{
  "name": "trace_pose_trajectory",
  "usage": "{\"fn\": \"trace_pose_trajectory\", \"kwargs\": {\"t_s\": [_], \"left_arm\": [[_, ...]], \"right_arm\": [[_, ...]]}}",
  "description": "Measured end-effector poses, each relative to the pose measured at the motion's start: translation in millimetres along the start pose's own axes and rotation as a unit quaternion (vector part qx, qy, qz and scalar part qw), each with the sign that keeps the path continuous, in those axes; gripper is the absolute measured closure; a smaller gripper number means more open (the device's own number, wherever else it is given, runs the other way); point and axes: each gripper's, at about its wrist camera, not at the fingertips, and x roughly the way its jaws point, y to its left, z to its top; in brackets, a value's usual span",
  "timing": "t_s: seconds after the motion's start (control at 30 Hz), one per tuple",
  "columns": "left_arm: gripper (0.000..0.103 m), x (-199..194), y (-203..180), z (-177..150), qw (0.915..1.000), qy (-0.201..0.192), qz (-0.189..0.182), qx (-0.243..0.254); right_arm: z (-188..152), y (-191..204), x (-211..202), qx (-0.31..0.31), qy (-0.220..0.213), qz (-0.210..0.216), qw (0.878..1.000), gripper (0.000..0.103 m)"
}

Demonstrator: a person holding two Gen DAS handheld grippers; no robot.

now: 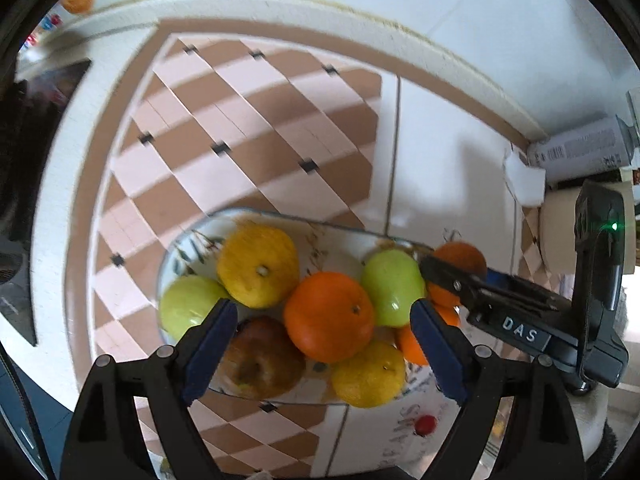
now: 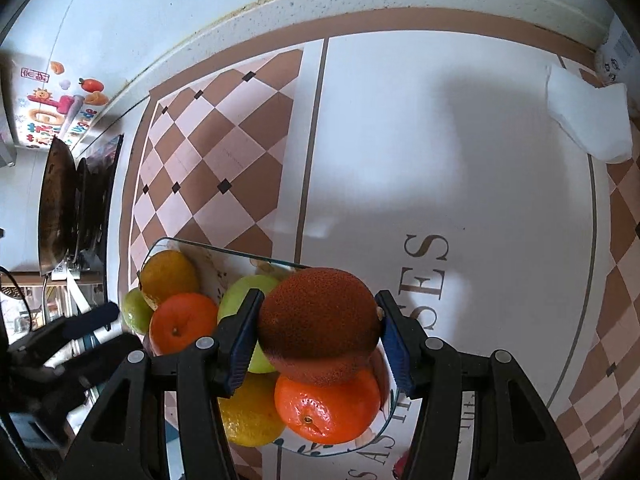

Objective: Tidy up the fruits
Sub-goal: 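Carry both oranges onto the floral plate and open both tools, then lift both tools back from the plate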

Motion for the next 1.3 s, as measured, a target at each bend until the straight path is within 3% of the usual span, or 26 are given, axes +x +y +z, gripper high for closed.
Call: {"fn": "trace_pose_trajectory", "kwargs": {"t_s": [0.13, 0.33, 0.47, 0.5, 0.57, 0.73, 1.0, 1.3], "left_arm": [[0.015, -3, 8, 3, 0.9998, -0.015, 0.009, -0.012], [0.014, -4, 4, 2, 0.9985, -0.025, 0.047, 0.007], [0.012, -9, 0, -4, 0.9958, -0.040, 0.076, 0.033], [0.006, -10, -1, -6, 0.9950, -0.043, 0.081, 0.039], [0.006, -13, -2, -12, 0.9932, -0.050, 0.092, 0.051], [0.006, -18, 2, -29, 0.9918, -0.057, 0.095, 0.064], [0.006, -32, 15, -66, 0.9892, -0.072, 0.100, 0.079], [0.006, -79, 23, -114, 0.9837, -0.127, 0.090, 0.090]], "right_arm": [[0, -5, 2, 0.011, 0.011, 0.010, 1.000, 0.030], [-1, -12, -2, 0.019, 0.004, 0.017, 1.000, 0.029], [-10, -6, -16, 0.008, -0.018, -0.026, 0.999, 0.014], [-13, -4, -20, 0.005, -0.025, -0.043, 0.999, 0.014], [-23, 0, -28, -0.001, -0.037, -0.077, 0.996, 0.014], [-55, 8, -46, 0.000, -0.064, -0.115, 0.991, 0.013], [-116, 24, -76, 0.005, -0.109, -0.151, 0.982, 0.013], [-176, 58, -113, 0.001, -0.151, -0.154, 0.976, 0.013]]}}
